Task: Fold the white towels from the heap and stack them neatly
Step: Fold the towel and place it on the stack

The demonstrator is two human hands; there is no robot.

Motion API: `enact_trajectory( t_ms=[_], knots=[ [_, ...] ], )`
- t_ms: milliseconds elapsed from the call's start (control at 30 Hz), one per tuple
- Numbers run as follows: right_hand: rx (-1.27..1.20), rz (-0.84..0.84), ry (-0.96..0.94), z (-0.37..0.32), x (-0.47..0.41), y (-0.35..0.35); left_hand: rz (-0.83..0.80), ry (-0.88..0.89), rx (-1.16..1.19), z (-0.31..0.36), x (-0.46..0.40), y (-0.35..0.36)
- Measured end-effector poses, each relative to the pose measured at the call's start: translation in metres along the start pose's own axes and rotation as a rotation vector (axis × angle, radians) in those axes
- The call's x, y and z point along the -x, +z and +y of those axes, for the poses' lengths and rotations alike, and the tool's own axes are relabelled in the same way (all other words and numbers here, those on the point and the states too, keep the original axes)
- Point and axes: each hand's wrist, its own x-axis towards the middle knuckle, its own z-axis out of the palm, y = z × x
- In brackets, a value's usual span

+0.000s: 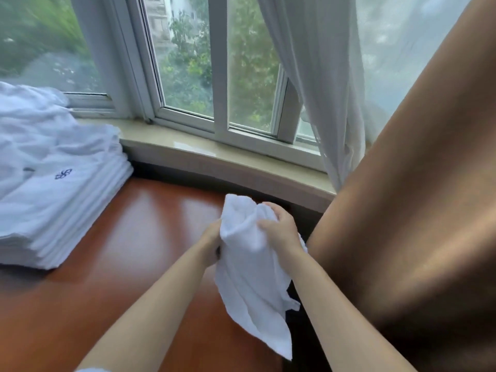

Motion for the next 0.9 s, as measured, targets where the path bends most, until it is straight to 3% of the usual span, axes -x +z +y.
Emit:
enact_trajectory(
  t_ms=[67,133,200,333,433,533,667,800,900],
  knots=[
    [0.013,-0.039,-0.058,-0.009,-0.024,0.007,0.152,0.021,-0.051,0.003,-0.013,-0.023],
    [0.017,-0.095,-0.101,-0.004,-0.046,0.013,0.451,0.045,-0.369,-0.015,-0.022,-0.05],
    [0.052,-0.162,-0.03,0.018,-0.066,0.018,0.602,0.009,-0.573,-0.043,-0.028,-0.068],
    [0.435,-0.265,0.208,0.087,-0.085,0.021,0.575,-0.07,-0.621,-0.085,-0.034,-0.06],
    [0.646,-0.297,0.108,0.117,-0.088,0.017,0.627,-0.085,-0.717,-0.099,-0.034,-0.041],
    [0.699,-0.343,0.111,0.131,-0.1,0.015,0.689,-0.123,-0.732,-0.109,-0.03,-0.028],
    [0.706,-0.337,0.172,0.128,-0.12,0.006,0.653,-0.218,-0.731,-0.107,-0.026,-0.018],
    [0.43,-0.274,0.334,0.116,-0.122,-0.001,0.566,-0.308,-1.173,-0.106,-0.015,0.0],
    [0.638,-0.409,0.254,0.111,-0.106,0.004,0.563,-0.272,-1.288,-0.106,-0.006,0.01]
  ],
)
